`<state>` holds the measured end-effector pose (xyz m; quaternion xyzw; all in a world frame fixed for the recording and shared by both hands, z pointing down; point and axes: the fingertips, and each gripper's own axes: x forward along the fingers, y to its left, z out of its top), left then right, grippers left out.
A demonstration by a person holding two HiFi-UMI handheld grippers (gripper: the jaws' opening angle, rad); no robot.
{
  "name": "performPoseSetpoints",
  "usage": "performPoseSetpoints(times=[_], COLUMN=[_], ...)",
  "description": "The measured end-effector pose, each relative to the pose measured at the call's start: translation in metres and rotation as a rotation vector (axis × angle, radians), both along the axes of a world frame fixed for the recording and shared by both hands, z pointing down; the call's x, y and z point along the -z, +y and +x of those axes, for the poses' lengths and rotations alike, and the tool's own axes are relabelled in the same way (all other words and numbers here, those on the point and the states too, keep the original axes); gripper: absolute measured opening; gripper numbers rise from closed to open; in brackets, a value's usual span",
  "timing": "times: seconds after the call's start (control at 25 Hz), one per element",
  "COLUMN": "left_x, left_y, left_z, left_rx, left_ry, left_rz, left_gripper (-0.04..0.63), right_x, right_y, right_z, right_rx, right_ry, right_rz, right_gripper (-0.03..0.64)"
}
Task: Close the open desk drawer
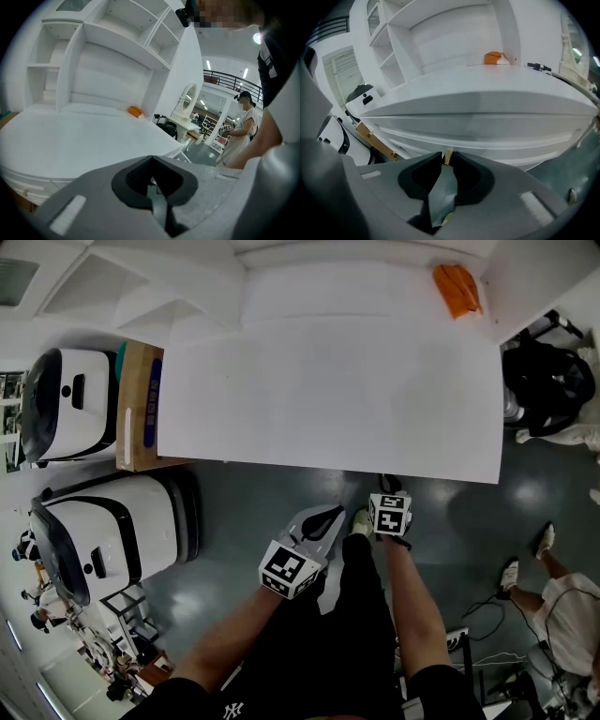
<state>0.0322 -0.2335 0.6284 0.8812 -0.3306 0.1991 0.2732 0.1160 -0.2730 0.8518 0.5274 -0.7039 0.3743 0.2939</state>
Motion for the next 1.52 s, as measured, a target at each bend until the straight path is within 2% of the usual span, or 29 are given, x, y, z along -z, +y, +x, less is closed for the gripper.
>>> performPoseSetpoints(times=[0.44,0.64,0.76,1.2,1.52], left_x=[0.01,0.016,0.022,0.069,0.129], left_y=[0.009,0.015,0.021,0.062,0.09], left_z=[-0.002,-0.009,-0.013,-0.031,-0.056], left_rx=[0.0,0.005,0.011,0.015,0.015], left_ry=[0.012,0.027,0.038,0.124,0.185], left_rz=[0.02,0.033,0.039,0.079,0.144], left_gripper=[0.0,0.0,0.0,0.0,0.0], right_x=[0.005,0.025,0.052,0.204,0.304], right_y=[0.008,0.025,0.033,0.066,0.107], right_z=[0.005,0.009,0.007,-0.032,-0.059], right_rx=[0.012,-0.012,-0.027,-0.019,-0.045], right_ry=[0.008,0.02,0.009,-0.073,-0.122], right_rz=[-0.011,-0.001,0.056,0.35,0.504], right_gripper=[0.14,0.071,0.024,0.023,0.023])
